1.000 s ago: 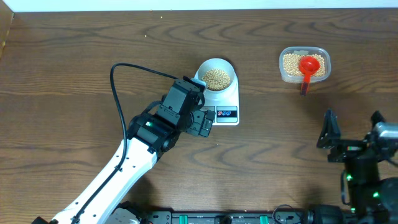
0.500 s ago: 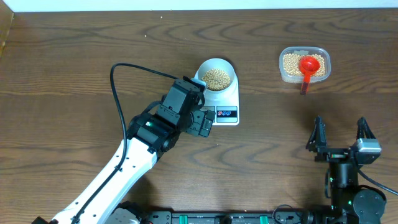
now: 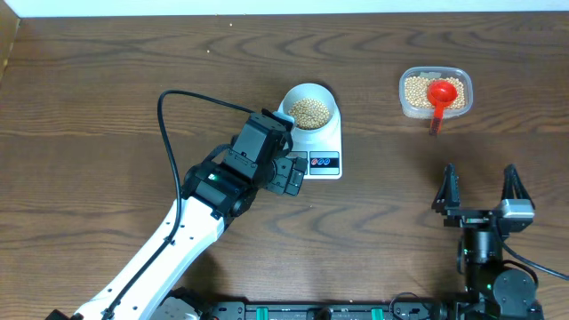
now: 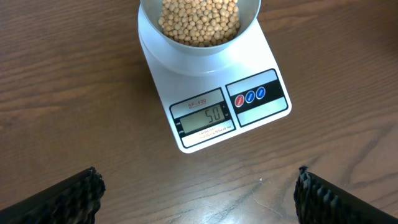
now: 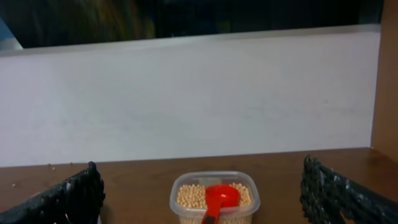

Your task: Scoop item into bowl and weigh 50g on scale

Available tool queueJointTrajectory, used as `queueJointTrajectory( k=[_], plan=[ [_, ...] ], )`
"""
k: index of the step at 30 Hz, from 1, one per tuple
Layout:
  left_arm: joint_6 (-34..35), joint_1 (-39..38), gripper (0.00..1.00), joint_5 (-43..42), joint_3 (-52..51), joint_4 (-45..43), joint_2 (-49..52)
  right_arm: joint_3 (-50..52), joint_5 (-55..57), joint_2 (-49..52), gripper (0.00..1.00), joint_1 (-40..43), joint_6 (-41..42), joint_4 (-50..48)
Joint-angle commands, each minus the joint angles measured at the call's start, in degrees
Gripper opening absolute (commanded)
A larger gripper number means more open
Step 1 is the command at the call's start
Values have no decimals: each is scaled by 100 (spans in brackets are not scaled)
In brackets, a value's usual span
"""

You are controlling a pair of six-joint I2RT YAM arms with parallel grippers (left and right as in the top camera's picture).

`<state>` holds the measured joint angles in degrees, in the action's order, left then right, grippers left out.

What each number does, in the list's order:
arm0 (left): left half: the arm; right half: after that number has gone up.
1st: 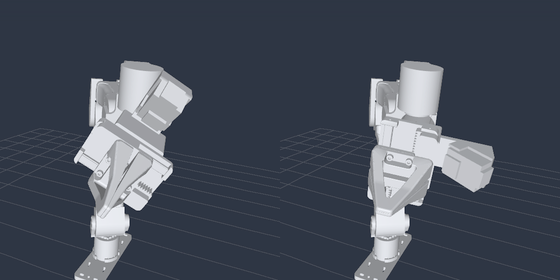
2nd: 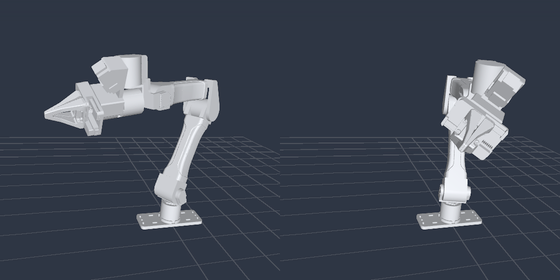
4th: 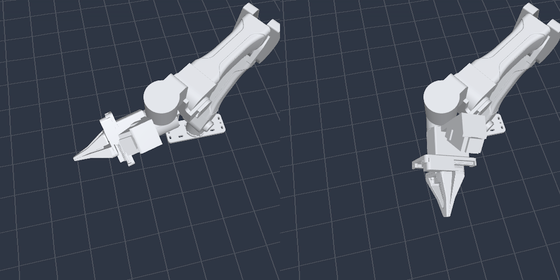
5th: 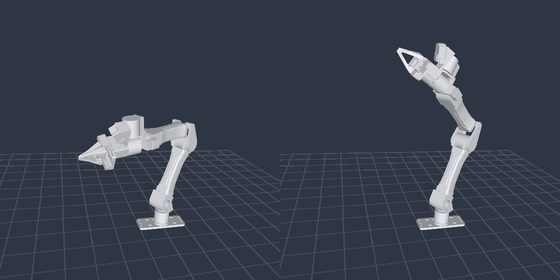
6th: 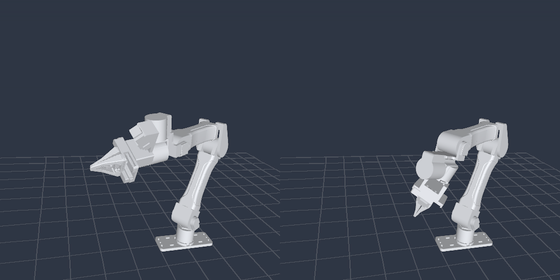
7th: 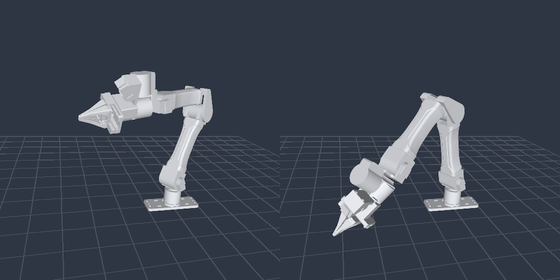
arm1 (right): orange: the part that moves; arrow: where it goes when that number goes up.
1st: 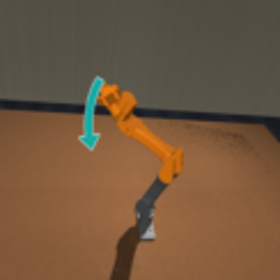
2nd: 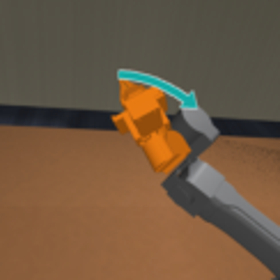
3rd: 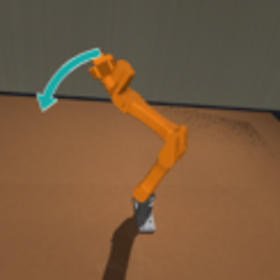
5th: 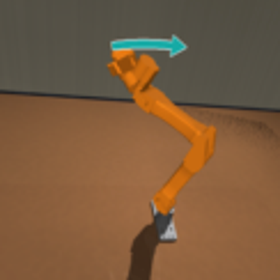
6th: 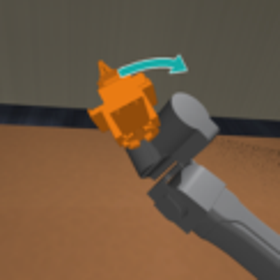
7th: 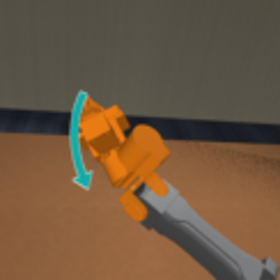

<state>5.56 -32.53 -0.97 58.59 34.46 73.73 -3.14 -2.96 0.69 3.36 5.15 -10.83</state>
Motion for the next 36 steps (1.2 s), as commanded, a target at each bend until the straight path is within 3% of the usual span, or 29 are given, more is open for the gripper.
queueJointTrajectory(
  k=[1,7,17,36],
  plan=[
    [-57,-2,100,15,26,-2,-2,240,48,-42,99,-48,-50,-201],
    [-55,-2,100,15,26,-2,-2,282,48,-42,99,-46,-50,90],
    [-55,-2,100,15,26,-2,-2,282,55,-42,99,-46,-55,1526],
    [-57,-2,100,15,26,-2,-2,282,133,-39,99,-46,-55,1513]
  ],
)
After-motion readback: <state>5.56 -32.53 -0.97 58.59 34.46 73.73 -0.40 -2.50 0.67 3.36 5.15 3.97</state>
